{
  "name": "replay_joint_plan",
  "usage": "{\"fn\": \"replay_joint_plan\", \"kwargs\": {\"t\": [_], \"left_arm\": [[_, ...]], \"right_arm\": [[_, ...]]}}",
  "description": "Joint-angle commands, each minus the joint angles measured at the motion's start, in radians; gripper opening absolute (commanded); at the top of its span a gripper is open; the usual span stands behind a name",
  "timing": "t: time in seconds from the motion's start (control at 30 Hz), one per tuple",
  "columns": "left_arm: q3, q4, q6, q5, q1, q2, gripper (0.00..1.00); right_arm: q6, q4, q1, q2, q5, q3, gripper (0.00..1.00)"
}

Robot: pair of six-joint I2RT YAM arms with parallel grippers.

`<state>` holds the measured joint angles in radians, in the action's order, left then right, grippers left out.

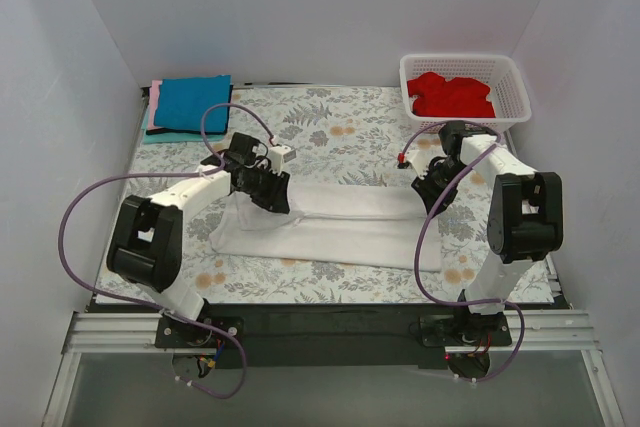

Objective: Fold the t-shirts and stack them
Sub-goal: Fold the tshirt

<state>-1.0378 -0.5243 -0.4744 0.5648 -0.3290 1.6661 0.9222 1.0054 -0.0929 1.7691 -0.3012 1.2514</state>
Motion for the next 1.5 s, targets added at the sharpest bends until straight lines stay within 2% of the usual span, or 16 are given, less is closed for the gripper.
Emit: {"fn": "replay_joint_plan", "kwargs": {"t": [0.0, 0.2, 0.3, 0.43, 0.63, 0.7, 0.77, 0.83, 0.9, 1.0, 1.1, 1.3, 1.47], "left_arm": [[0.042, 0.050, 0.008, -0.019, -0.044, -0.107, 0.29], [0.102, 0.012, 0.051, -0.107, -0.137, -0.126, 0.28], [0.133, -0.008, 0.077, -0.238, -0.258, -0.149, 0.29], [0.160, -0.034, 0.131, -0.350, -0.327, -0.199, 0.31], [0.134, -0.068, 0.171, -0.460, -0.337, -0.319, 0.42], [0.102, -0.091, 0.145, -0.433, -0.288, -0.327, 0.42], [0.050, -0.103, 0.119, -0.318, -0.214, -0.335, 0.43], [0.007, -0.112, 0.114, -0.229, -0.092, -0.322, 0.46], [-0.033, -0.159, 0.109, -0.192, -0.004, -0.254, 0.47], [-0.090, -0.210, 0.074, -0.111, 0.070, -0.140, 0.48], [-0.116, -0.227, 0.051, -0.097, 0.106, -0.067, 0.49], [-0.128, -0.266, 0.036, -0.089, 0.111, 0.013, 0.49], [-0.107, -0.313, 0.095, -0.019, 0.111, -0.003, 0.41]], "right_arm": [[0.018, 0.032, -0.002, 0.006, -0.009, 0.036, 0.34], [0.017, 0.033, -0.004, 0.013, -0.004, 0.043, 0.34], [0.020, 0.035, -0.004, 0.012, 0.000, 0.043, 0.34], [0.024, 0.033, -0.004, 0.012, 0.005, 0.037, 0.34], [0.020, 0.032, -0.004, 0.019, -0.009, 0.042, 0.34], [0.015, 0.033, -0.007, 0.018, -0.013, 0.048, 0.34], [0.007, 0.035, -0.008, 0.009, -0.027, 0.057, 0.33], [-0.016, 0.038, -0.019, -0.006, -0.061, 0.082, 0.33], [-0.040, 0.038, -0.040, -0.011, -0.090, 0.118, 0.32], [-0.117, 0.039, -0.086, -0.008, -0.147, 0.173, 0.32], [-0.177, 0.035, -0.148, -0.003, -0.187, 0.207, 0.32], [-0.220, 0.027, -0.229, 0.050, -0.196, 0.250, 0.31], [-0.221, 0.018, -0.234, 0.081, -0.187, 0.235, 0.29]]}}
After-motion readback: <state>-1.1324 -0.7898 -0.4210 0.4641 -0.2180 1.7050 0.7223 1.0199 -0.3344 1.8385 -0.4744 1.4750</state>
